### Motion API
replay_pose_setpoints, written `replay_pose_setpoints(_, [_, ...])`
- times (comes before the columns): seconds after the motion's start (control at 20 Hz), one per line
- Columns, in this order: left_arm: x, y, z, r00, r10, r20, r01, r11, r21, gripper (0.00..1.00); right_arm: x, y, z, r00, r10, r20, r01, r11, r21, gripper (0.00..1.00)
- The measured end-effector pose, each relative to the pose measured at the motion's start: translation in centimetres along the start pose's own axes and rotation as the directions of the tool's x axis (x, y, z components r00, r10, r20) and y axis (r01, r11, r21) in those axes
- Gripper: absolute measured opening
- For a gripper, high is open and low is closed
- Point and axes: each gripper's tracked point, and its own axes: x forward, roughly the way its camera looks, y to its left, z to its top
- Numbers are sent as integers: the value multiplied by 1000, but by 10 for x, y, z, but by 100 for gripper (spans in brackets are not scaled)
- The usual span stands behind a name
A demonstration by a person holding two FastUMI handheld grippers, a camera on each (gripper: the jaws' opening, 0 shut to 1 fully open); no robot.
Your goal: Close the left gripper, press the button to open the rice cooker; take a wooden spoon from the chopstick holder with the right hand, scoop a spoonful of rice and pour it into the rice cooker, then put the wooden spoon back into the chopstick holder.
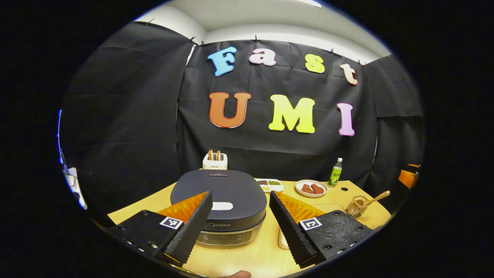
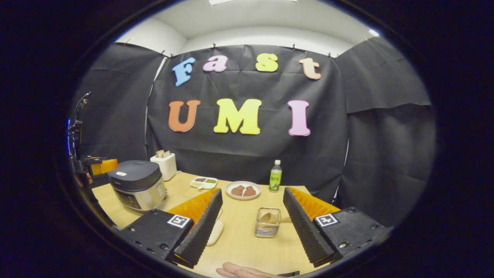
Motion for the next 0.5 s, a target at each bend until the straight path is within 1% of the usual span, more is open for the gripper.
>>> replay_pose_setpoints(0.05, [-5, -3, 4, 1000, -4, 6, 4, 1000, 18, 94, -3, -1, 2, 1000, -9, -2, 9, 1000, 0, 100])
replay_pose_setpoints(0.1, [-10, -8, 8, 1000, -16, 12, 16, 999, 34, 94, -7, -3, 4, 1000, -11, -3, 11, 1000, 6, 92])
replay_pose_setpoints(0.15, [-16, -15, 13, 999, -30, 23, 29, 998, 47, 94, -12, -4, 8, 1000, -14, -2, 14, 1000, 12, 100])
replay_pose_setpoints(0.2, [-21, -21, 18, 998, -46, 34, 43, 997, 59, 94, -17, -8, 13, 1000, -23, 5, 23, 1000, 16, 92])
replay_pose_setpoints(0.25, [-26, -25, 24, 997, -56, 45, 53, 996, 68, 94, -20, -13, 18, 999, -39, 13, 39, 999, 14, 100])
replay_pose_setpoints(0.35, [-34, -28, 35, 996, -56, 66, 51, 995, 80, 94, -29, -20, 26, 997, -70, 22, 70, 998, 0, 100])
replay_pose_setpoints(0.4, [-38, -29, 41, 996, -54, 77, 48, 996, 79, 94, -34, -23, 29, 996, -81, 24, 81, 997, -7, 92])
replay_pose_setpoints(0.45, [-43, -32, 47, 995, -59, 84, 52, 996, 77, 94, -39, -26, 34, 996, -89, 31, 89, 996, -9, 100])
replay_pose_setpoints(0.5, [-47, -37, 51, 993, -68, 92, 61, 995, 75, 95, -43, -29, 40, 995, -96, 41, 96, 995, -8, 100])
